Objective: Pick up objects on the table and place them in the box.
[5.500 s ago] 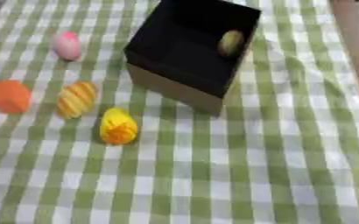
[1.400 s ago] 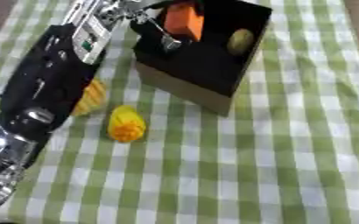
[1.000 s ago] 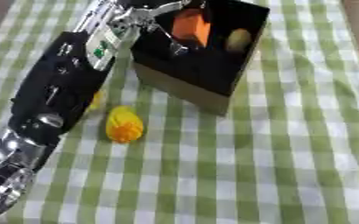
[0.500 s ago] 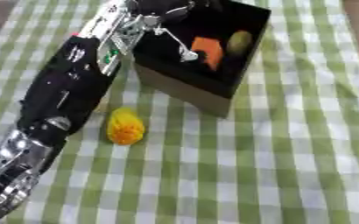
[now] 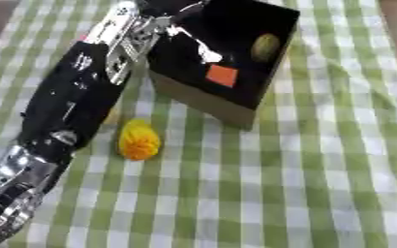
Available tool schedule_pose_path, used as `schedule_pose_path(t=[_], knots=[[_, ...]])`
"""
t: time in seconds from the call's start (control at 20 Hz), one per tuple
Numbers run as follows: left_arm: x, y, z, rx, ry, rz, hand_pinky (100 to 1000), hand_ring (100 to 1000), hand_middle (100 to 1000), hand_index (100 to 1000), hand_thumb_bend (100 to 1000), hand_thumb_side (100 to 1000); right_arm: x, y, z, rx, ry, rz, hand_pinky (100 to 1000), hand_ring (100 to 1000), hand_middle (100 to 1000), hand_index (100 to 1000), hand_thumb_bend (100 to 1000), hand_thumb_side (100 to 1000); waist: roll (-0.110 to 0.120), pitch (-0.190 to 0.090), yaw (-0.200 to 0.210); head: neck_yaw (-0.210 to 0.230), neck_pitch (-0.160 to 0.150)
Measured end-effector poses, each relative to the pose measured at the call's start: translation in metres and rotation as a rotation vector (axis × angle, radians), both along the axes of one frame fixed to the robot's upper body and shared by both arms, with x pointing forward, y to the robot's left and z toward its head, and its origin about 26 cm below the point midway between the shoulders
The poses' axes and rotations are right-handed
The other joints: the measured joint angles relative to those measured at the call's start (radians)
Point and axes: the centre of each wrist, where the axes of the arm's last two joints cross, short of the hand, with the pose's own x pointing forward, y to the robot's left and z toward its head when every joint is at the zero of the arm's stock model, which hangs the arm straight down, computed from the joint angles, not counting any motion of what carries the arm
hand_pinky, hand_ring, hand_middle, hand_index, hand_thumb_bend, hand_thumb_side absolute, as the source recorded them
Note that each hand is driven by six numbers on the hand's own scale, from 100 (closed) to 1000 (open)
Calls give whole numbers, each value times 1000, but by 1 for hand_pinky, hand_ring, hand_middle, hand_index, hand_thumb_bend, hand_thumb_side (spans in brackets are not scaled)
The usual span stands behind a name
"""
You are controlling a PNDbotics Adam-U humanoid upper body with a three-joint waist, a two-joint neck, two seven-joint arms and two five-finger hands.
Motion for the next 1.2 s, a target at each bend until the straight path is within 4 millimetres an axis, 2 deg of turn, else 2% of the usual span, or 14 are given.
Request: schedule_pose_path(t=[0.25,0.45,0.65,0.8,0.95,1.2], knots=[[-4,31,18,-129,-46,19,878,830,737,840,422,502,1,-3,-4,16,10,-9,836,829,626,854,100,536,7,-9,22,-20,14],[-13,70,35,-228,-65,46,875,826,739,842,428,498,1,-10,-9,24,28,-35,837,832,624,854,100,534,11,-17,52,-46,32],[-23,115,46,-236,-64,110,881,833,753,855,438,517,1,-16,-14,15,47,-68,838,834,622,854,100,533,14,-25,83,-78,44],[-30,149,43,-209,-39,163,886,843,771,868,448,528,1,-20,-18,9,57,-93,839,836,619,854,100,531,14,-26,104,-103,50],[-37,182,32,-182,14,216,890,851,787,878,465,521,1,-24,-22,1,67,-119,840,839,616,853,100,530,13,-27,122,-124,53],[-43,220,9,-158,116,290,899,864,803,880,509,496,1,-28,-27,-11,81,-143,841,842,612,853,100,528,5,-28,136,-144,53]])
